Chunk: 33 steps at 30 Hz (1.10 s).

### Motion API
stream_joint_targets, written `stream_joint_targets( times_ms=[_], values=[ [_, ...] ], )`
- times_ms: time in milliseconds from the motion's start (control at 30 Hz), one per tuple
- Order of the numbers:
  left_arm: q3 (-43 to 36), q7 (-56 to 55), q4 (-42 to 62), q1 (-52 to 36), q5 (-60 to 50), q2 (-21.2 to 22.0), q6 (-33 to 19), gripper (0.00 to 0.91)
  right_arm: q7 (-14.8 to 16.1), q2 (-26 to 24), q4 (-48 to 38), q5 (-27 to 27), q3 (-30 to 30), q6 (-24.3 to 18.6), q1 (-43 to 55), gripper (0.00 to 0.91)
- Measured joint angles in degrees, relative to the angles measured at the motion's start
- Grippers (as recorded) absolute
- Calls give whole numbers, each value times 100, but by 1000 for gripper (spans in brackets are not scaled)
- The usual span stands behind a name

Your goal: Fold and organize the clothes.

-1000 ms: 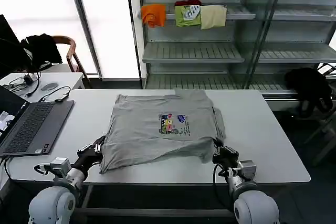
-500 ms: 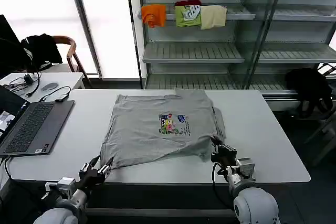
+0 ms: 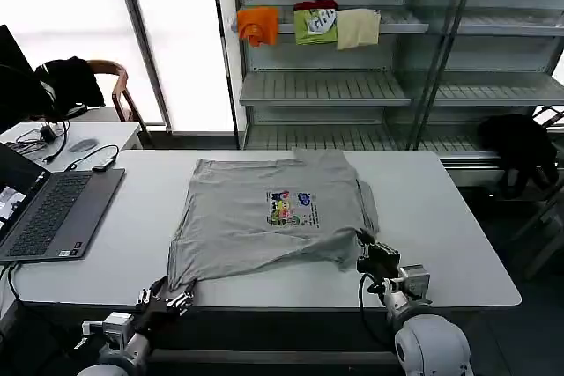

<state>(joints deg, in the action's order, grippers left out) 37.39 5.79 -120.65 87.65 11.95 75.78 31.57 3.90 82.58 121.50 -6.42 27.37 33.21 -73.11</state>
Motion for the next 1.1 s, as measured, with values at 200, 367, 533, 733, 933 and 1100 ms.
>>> stream_joint_targets(
  times_ms=[200, 367, 533, 733, 933, 1100],
  values=[
    [-25, 0, 6, 23, 26, -17, -23, 0, 5, 6, 0, 5, -6, -1, -2, 0],
    [-11, 18, 20, -6, 17, -33, -71, 0, 5, 10, -12, 8, -5, -1, 4, 0],
    [25, 70, 43, -71, -29, -56, -128, 0, 7, 4, -23, 16, 18, -1, 17, 0],
    [106, 187, 24, -203, -18, -95, -196, 0, -7, 2, -72, 9, 90, -2, 90, 0],
    [152, 360, 63, -545, -4, -126, -139, 0, -76, 1, -177, -6, 142, 1, 261, 0],
    [80, 476, 265, -1080, -11, -161, -28, 0, -146, 35, -386, 21, 88, 2, 544, 0]
  ],
)
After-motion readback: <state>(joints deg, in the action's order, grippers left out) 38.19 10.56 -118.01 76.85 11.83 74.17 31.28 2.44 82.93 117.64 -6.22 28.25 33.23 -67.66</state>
